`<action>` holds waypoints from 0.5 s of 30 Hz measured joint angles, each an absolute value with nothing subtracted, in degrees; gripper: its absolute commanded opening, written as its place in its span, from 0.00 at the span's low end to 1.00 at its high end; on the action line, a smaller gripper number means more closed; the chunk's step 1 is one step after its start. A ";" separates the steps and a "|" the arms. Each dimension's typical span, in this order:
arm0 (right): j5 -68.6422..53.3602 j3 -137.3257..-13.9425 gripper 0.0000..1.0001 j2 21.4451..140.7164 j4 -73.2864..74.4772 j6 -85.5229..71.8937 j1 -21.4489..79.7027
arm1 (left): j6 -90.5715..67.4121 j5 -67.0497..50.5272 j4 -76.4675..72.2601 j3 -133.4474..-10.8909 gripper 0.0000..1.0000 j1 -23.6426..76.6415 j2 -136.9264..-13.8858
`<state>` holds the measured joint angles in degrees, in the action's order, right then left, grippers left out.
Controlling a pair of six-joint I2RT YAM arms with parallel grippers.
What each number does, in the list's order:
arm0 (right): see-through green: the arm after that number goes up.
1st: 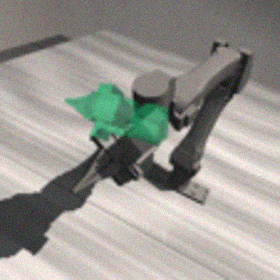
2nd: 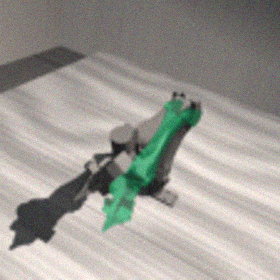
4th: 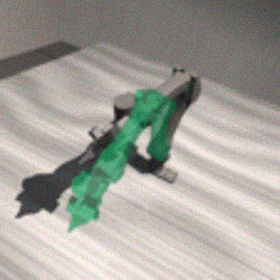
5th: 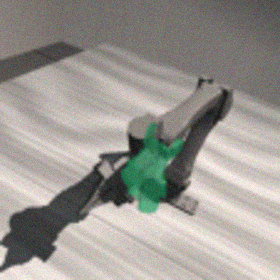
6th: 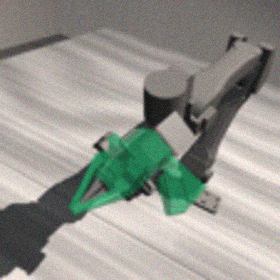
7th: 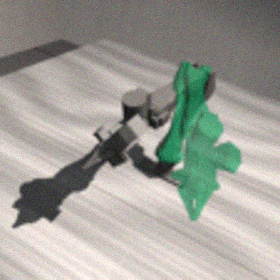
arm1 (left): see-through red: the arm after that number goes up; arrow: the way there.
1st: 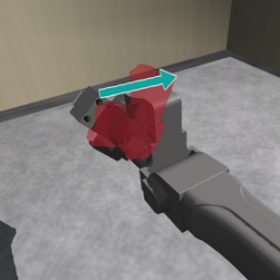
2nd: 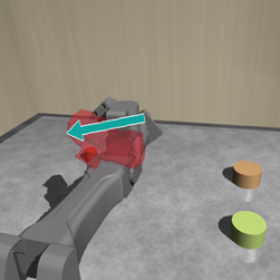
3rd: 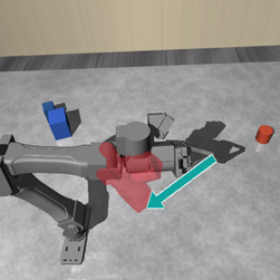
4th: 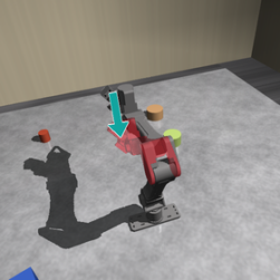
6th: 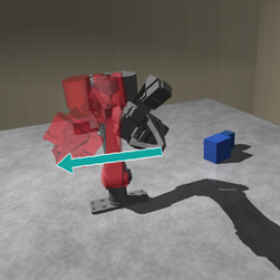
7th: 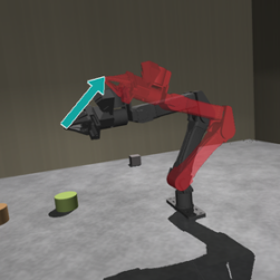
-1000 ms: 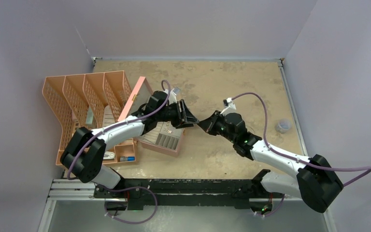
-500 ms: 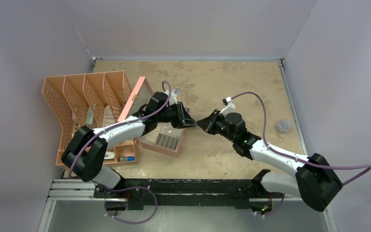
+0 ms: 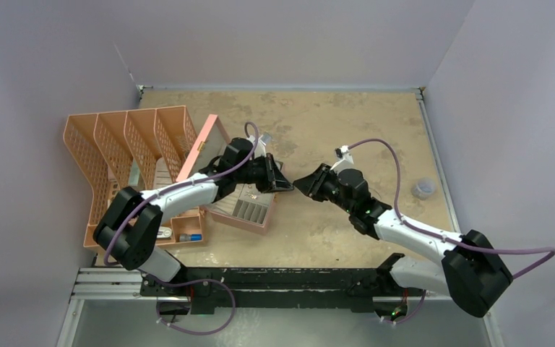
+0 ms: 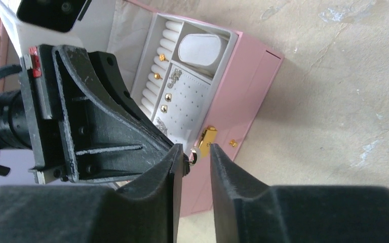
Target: Organize the mixed jewelry
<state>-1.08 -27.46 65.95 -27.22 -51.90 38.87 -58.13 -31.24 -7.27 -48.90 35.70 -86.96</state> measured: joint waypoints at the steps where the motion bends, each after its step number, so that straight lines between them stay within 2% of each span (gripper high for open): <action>1: -1.17 -27.22 0.42 65.78 -27.31 -52.51 38.76 | -57.80 -31.27 -6.94 -48.99 0.00 35.70 -86.96; 3: -1.26 -26.70 0.48 64.86 -27.24 -53.43 38.70 | -57.19 -31.51 -5.78 -49.34 0.00 35.70 -86.96; 10: -1.80 -26.57 0.59 59.46 -27.66 -56.69 37.69 | -55.59 -32.60 -4.34 -51.11 0.00 35.70 -86.72; 15: -5.78 -25.93 0.61 57.56 -30.37 -60.88 33.28 | -55.55 -35.88 -3.57 -52.97 0.00 35.44 -84.44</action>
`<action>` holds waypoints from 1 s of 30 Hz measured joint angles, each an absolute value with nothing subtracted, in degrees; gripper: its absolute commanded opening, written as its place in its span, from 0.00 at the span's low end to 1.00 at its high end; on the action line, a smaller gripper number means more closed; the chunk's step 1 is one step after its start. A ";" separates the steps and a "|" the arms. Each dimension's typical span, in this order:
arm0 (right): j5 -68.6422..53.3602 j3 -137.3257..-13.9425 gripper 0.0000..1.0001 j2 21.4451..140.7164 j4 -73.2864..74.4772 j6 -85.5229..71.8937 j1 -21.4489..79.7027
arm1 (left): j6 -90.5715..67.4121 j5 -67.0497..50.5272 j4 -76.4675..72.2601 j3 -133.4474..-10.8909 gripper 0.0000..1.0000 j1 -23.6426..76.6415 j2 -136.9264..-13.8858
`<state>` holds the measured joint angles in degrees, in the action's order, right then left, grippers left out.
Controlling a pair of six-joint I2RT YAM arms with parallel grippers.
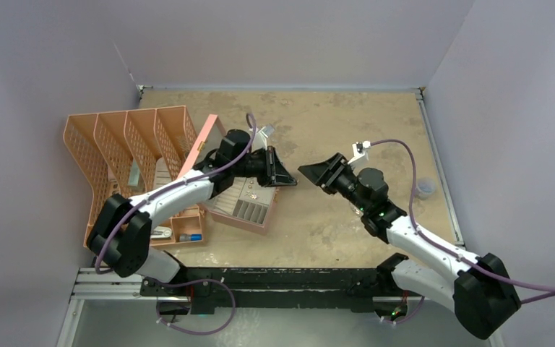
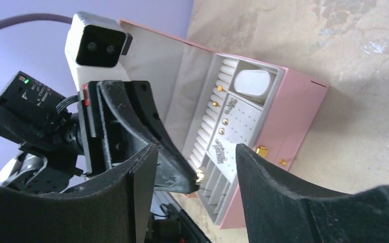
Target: Organize the mixed jewelry
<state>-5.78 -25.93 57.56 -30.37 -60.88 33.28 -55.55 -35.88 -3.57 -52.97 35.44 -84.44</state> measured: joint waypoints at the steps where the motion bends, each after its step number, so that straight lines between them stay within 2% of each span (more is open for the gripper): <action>1: -6.42 -25.69 0.62 57.19 -30.89 -61.65 32.60 | -55.79 -36.67 -3.57 -53.30 0.00 35.31 -83.85; 11: -13.32 -25.32 0.61 53.63 -39.81 -66.85 31.09 | -60.36 -45.52 -8.91 -55.57 0.00 32.23 -79.05; 20: -17.34 -24.77 0.45 52.86 -46.24 -71.05 31.09 | -65.58 -50.26 -15.88 -55.57 0.00 31.92 -78.35; 30: -19.33 -24.27 0.41 53.28 -49.04 -73.17 31.05 | -66.02 -51.09 -17.76 -55.57 0.00 31.90 -77.71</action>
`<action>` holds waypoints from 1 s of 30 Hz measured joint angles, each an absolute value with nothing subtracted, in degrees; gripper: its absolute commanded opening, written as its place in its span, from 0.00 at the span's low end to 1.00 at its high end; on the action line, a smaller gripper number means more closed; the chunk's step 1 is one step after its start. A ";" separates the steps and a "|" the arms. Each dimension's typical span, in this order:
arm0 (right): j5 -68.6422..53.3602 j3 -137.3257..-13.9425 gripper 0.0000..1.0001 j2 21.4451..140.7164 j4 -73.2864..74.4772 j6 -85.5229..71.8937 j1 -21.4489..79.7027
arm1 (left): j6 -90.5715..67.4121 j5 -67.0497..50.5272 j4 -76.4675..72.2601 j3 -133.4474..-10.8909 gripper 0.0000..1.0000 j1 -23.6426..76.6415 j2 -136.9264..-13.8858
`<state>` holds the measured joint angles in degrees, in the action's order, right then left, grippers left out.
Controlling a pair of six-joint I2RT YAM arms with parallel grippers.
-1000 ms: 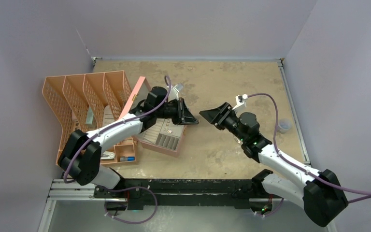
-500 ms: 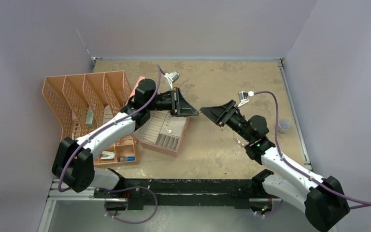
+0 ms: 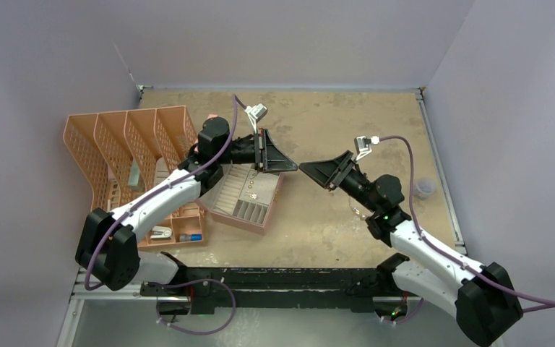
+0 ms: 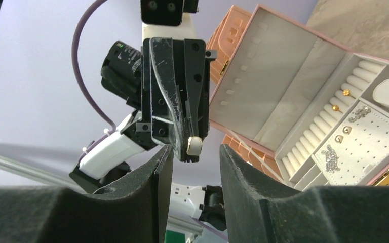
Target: Organize the mixed jewelry
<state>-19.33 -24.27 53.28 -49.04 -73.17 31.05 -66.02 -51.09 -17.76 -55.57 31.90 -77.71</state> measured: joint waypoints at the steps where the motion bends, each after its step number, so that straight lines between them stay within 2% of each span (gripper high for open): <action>1: -19.73 -24.27 0.40 53.54 -49.54 -73.43 31.05 | -66.02 -51.09 -17.89 -55.57 0.00 31.90 -77.71; 14: -21.12 -23.86 0.35 54.52 -53.87 -76.09 31.07 | -66.65 -51.83 -19.11 -55.53 0.00 31.90 -77.71; 19: -21.10 -23.81 0.29 56.01 -56.27 -77.58 31.05 | -66.92 -51.94 -19.66 -55.48 0.00 31.90 -77.71; 26: -21.15 -23.49 0.14 56.62 -57.65 -78.87 31.05 | -66.92 -52.10 -20.12 -55.48 0.00 31.90 -77.71; 30: -21.12 -23.20 0.09 56.62 -57.82 -79.20 31.05 | -66.89 -52.07 -20.08 -55.40 0.00 31.90 -77.71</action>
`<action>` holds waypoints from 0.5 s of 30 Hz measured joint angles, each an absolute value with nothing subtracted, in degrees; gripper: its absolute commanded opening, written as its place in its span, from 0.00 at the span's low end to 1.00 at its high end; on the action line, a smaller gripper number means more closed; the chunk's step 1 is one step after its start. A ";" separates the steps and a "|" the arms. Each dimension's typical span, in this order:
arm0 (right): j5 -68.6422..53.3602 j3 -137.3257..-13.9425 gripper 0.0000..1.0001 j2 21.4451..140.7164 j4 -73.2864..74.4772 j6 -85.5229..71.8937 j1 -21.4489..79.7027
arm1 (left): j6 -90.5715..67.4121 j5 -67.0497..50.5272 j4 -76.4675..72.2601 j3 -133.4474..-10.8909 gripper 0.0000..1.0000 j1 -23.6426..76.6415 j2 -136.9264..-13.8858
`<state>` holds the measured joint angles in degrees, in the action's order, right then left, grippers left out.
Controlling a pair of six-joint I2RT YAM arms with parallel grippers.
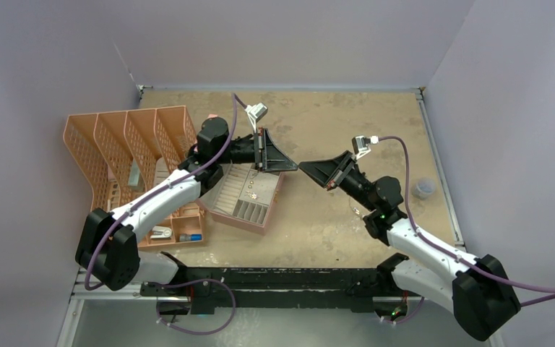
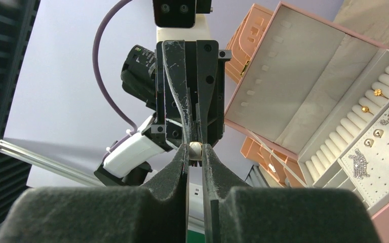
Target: Organize the mixed jewelry
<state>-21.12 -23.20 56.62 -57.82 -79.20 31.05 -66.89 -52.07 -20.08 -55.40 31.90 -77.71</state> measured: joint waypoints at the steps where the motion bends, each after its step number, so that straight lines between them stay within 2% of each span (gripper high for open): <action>1: -21.12 -23.20 0.09 56.62 -57.82 -79.24 31.05 | -66.89 -52.07 -20.08 -55.40 0.00 31.90 -77.71; 2: -21.12 -23.20 0.09 56.62 -57.80 -79.29 31.05 | -66.89 -52.07 -20.08 -55.40 0.02 31.90 -77.71; 5: -20.99 -23.20 0.08 56.62 -57.56 -78.94 31.05 | -66.59 -51.83 -19.86 -55.40 0.30 31.90 -77.71; 7: -20.75 -23.35 0.08 56.55 -57.12 -78.22 31.05 | -65.54 -50.65 -18.44 -55.24 0.44 31.88 -77.56; 10: -20.40 -24.45 0.08 56.62 -52.60 -75.31 31.05 | -63.24 -45.69 -13.76 -54.19 0.52 31.88 -75.46; 15: -19.49 -29.47 0.08 57.30 -41.08 -67.96 31.07 | -58.94 -33.23 -5.13 -51.51 0.56 31.88 -67.33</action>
